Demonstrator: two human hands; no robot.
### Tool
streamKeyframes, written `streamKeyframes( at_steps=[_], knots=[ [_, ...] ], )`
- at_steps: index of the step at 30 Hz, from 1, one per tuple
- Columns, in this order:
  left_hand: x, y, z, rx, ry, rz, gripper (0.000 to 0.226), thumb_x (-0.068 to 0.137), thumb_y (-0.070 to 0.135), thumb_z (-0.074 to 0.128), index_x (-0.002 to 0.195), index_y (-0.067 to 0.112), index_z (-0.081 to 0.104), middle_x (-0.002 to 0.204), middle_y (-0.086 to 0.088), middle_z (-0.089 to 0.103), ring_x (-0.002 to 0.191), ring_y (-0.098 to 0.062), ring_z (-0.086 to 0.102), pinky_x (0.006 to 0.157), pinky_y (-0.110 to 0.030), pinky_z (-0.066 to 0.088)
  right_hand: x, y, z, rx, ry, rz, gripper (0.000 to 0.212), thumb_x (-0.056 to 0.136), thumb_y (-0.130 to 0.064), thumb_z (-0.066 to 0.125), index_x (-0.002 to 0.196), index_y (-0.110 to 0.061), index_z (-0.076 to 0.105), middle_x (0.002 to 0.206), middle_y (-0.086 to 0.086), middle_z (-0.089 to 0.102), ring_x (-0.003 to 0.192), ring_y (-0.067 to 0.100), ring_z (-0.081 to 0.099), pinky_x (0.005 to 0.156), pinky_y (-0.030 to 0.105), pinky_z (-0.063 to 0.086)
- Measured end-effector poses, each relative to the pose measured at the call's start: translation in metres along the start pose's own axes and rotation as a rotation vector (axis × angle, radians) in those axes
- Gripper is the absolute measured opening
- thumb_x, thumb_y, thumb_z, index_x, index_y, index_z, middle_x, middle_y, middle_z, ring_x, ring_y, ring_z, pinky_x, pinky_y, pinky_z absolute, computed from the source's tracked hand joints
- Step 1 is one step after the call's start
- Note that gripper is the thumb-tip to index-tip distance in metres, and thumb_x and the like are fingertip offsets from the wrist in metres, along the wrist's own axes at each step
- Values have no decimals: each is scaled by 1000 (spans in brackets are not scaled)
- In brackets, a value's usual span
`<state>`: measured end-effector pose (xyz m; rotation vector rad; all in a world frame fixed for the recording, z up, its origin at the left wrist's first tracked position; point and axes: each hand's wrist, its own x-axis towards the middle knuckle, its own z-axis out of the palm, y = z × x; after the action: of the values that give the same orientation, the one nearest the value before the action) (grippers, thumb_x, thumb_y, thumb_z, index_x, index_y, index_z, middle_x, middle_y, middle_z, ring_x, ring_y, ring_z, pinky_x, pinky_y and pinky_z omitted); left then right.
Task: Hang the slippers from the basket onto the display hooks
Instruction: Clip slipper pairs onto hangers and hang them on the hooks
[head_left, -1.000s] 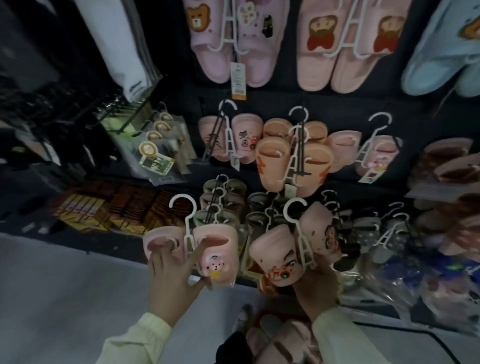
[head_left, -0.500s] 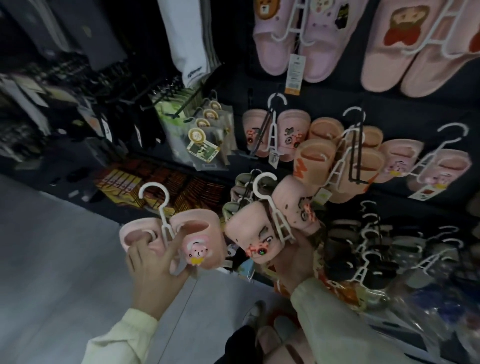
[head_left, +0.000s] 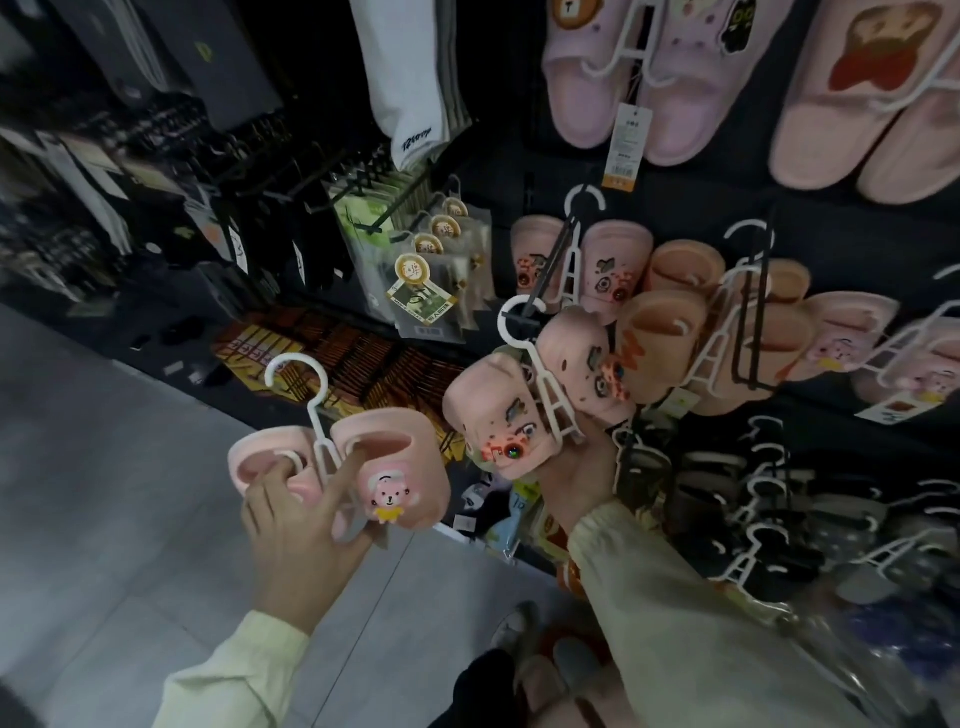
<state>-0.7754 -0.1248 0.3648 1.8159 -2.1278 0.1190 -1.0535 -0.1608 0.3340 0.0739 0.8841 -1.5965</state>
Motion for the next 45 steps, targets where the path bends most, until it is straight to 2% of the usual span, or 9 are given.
streamKeyframes(
  at_steps=[3,8,12,17,24,29,34,37,45],
  knots=[
    [2,8,1,-15,-11,6,98,51,51,94,137,35,50,119,-26,42,110,-48,43,84,-57,39,14,-1,2,0,11,-19,53,92,-28,58,143,-17,49,134,15,62,116,34,64,72,44,58],
    [7,15,3,-26,-31,-9,79,66,64,61,138,34,50,118,-27,42,110,-46,43,83,-56,39,40,-2,8,41,2,-46,52,93,-27,61,143,-22,46,134,14,61,112,35,66,75,54,56],
    [12,20,7,-34,-57,-8,80,67,68,55,139,35,49,118,-27,42,110,-46,43,83,-57,40,61,-2,12,35,81,-20,59,93,-31,64,146,-35,37,138,14,58,115,38,65,85,65,50],
    [18,23,12,-42,-76,9,84,61,63,69,138,33,50,118,-28,43,108,-47,44,82,-57,40,75,0,14,-44,134,-13,56,98,-36,59,149,-24,37,115,13,69,91,29,71,77,45,59],
    [29,21,21,-46,-125,-12,80,67,68,55,140,35,47,119,-30,42,110,-50,43,82,-56,39,102,1,26,-144,214,-41,47,93,-32,68,128,-2,59,100,11,68,82,21,66,66,31,60],
    [38,17,28,-44,-142,-9,80,67,68,58,139,33,53,120,-32,42,110,-50,42,81,-57,42,125,-12,39,-176,255,15,33,94,-33,66,108,-3,64,97,9,69,78,19,68,54,26,57],
    [42,12,39,-43,-151,10,77,64,60,68,136,33,59,118,-28,42,107,-50,43,78,-58,44,139,-22,48,-211,231,76,30,100,-37,55,89,-10,61,72,0,63,64,11,62,39,21,49],
    [45,12,45,-72,-151,7,79,63,56,71,137,36,56,118,-29,42,107,-50,43,81,-59,42,145,-20,53,-209,236,56,30,100,-36,55,96,-7,61,78,1,63,49,5,61,46,21,52],
    [51,15,50,-85,-159,9,80,69,65,53,144,45,35,120,-32,42,112,-51,43,84,-59,39,144,-27,68,-136,232,39,21,103,-23,54,85,-11,57,86,7,60,78,19,61,79,32,52]
  ],
)
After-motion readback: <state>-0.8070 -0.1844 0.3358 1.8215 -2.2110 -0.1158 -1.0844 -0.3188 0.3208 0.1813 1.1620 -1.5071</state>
